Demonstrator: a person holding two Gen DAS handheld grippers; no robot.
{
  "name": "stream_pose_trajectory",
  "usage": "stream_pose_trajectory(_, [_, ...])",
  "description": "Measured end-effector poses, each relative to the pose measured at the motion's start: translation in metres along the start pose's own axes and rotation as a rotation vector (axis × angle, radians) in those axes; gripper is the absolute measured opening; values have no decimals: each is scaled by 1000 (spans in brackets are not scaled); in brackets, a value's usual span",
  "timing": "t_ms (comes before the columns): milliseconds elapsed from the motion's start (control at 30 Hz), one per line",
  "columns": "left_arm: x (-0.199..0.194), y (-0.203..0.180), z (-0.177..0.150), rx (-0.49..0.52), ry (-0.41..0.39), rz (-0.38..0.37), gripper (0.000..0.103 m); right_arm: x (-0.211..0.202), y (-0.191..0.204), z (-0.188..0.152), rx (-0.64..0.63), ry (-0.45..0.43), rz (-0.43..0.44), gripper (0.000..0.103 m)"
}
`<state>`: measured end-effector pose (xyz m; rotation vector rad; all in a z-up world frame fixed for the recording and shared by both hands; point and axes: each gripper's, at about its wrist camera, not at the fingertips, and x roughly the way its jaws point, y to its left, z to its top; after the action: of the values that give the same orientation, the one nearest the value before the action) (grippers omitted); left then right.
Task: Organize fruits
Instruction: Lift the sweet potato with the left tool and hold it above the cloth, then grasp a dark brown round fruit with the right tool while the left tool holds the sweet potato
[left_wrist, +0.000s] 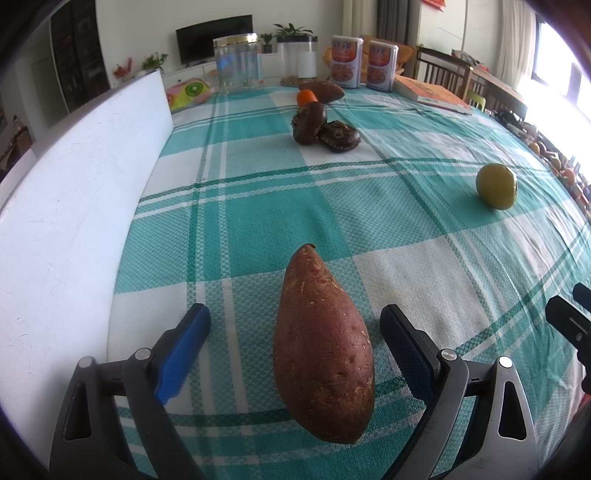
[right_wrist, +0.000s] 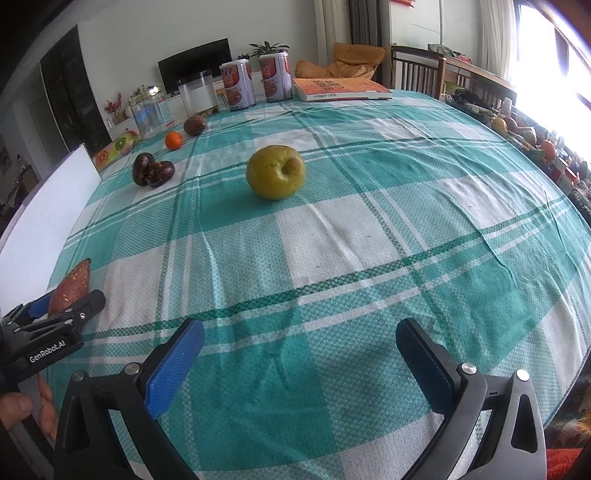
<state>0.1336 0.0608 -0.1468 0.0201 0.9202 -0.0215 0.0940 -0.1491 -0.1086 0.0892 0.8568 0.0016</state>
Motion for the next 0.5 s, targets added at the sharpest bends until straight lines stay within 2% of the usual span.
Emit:
stream_pose_trajectory(33, [0, 1, 0, -4, -1, -5, 94, -1, 8, 9, -37, -20, 14, 103])
stream_pose_trajectory(167, [-2, 6, 0, -30, -10, -39, 94, 22, 33, 61, -120, -11, 103, 103])
stream_pose_trajectory(300, [-2, 6, 0, -28, -10, -36, 94, 71, 71, 104, -188, 82, 195, 102])
stream_pose_trajectory(400, [-3, 5, 0, -23, -4, -32, 91, 111, 110, 125, -272, 157, 229, 93])
stream_pose_trajectory(500, [-6, 9, 0, -35, 5, -58, 91, 149, 136, 142, -343, 208, 197, 84])
